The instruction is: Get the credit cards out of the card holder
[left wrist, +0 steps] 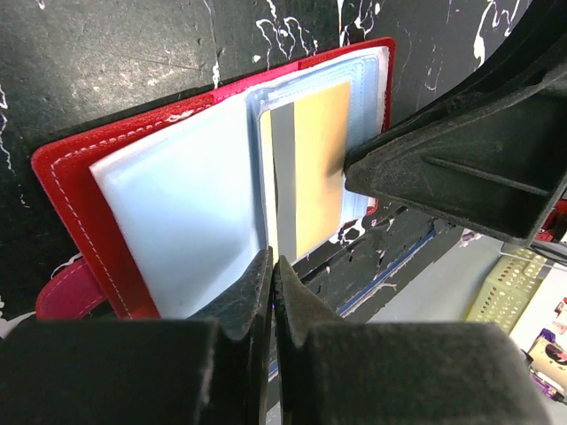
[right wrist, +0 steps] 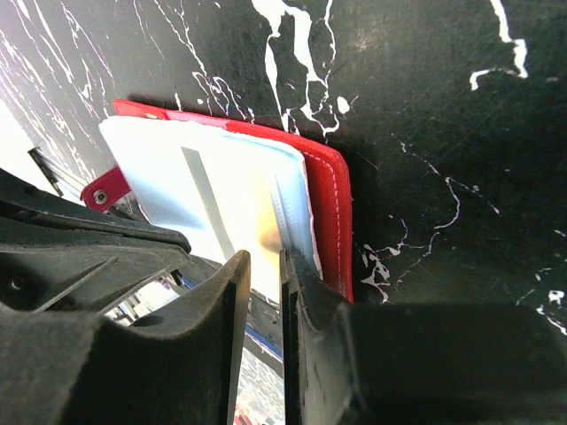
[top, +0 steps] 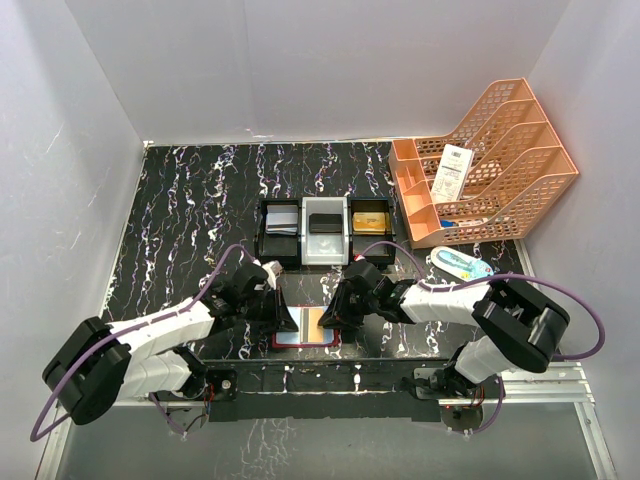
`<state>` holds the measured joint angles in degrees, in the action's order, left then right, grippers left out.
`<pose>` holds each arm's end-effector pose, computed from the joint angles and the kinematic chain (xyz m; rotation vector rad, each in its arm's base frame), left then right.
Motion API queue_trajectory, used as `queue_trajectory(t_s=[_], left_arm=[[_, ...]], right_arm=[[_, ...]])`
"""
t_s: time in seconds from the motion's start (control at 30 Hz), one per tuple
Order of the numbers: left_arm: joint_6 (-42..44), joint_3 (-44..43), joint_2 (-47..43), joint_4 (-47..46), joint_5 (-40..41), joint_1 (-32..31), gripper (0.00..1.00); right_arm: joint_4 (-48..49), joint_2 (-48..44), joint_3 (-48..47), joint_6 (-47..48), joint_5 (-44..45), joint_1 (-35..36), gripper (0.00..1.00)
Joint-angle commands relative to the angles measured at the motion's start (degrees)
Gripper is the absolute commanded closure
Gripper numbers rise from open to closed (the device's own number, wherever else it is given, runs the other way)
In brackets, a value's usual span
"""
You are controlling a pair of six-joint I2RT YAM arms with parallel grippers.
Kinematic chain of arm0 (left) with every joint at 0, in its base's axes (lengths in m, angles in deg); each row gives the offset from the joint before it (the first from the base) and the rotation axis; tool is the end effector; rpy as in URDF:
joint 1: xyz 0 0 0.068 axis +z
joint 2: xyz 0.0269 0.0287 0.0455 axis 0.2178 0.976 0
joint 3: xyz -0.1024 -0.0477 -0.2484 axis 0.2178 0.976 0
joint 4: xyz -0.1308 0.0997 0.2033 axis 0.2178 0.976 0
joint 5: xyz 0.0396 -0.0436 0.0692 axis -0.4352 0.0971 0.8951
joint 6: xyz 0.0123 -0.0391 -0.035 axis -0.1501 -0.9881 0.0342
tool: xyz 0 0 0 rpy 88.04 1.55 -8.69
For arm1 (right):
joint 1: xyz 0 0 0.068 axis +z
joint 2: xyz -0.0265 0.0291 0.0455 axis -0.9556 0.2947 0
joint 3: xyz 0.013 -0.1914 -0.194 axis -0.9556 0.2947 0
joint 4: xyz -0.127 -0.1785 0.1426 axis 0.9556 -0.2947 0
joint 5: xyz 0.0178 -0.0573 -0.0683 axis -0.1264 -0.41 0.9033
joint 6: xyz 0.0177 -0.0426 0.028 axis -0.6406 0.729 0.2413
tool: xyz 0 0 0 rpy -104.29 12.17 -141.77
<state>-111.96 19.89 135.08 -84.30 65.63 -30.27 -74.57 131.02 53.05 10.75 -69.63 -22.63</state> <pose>0.1430 -0.1493 0.1567 0.0328 2.6151 -1.1146 0.1556 0.2002 0.1319 0.3858 2.8350 0.9972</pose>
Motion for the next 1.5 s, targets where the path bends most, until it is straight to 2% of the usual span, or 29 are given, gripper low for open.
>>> queue_trajectory(t_s=[0.0,0.1,0.23,0.33,0.47,0.67,0.8,1.2,1.43,1.47], left_arm=[[1.0,0.5,-1.5,1.0,-2.3,0.7,1.0],[0.0,0.8,-0.8,-1.8,-3.6,0.8,1.0],[-2.8,1.7,1.1,-7.4,-5.5,0.8,0.88],[-4.1,1.7,4.1,-9.5,-5.4,0.8,0.86],[-4.1,1.0,5.8,-5.7,-1.6,0.8,0.86],[-3.8,0.7,1.8,0.0,3.4,0.8,0.77],[-4.6,1.9,0.9,-1.5,3.2,0.8,0.72],[-7.6,3.4,6.9,-12.3,-0.9,0.8,0.82],[-8.4,4.0,7.6,-14.0,-0.8,0.8,1.0],[-8.4,4.0,7.2,-13.9,-0.6,0.8,1.0]], right_arm=[[-8.7,2.2,1.4,3.3,6.4,-0.1,0.8],[-8.4,2.4,1.1,3.5,6.0,-0.2,0.8],[-8.4,2.6,0.7,3.7,5.8,-0.1,0.8],[-8.2,2.8,0.7,3.8,5.7,-0.1,0.8],[-8.1,3.1,0.6,3.9,5.4,-0.1,0.8],[-8.0,3.0,0.8,3.9,5.3,-0.2,0.8],[-7.7,3.3,0.6,3.9,5.1,-0.1,0.8],[-7.4,3.9,0.3,4.0,4.6,-0.1,0.8],[-7.6,4.2,0.2,4.0,4.8,0.0,0.8],[-7.9,4.3,0.2,4.0,5.0,0.0,0.8]])
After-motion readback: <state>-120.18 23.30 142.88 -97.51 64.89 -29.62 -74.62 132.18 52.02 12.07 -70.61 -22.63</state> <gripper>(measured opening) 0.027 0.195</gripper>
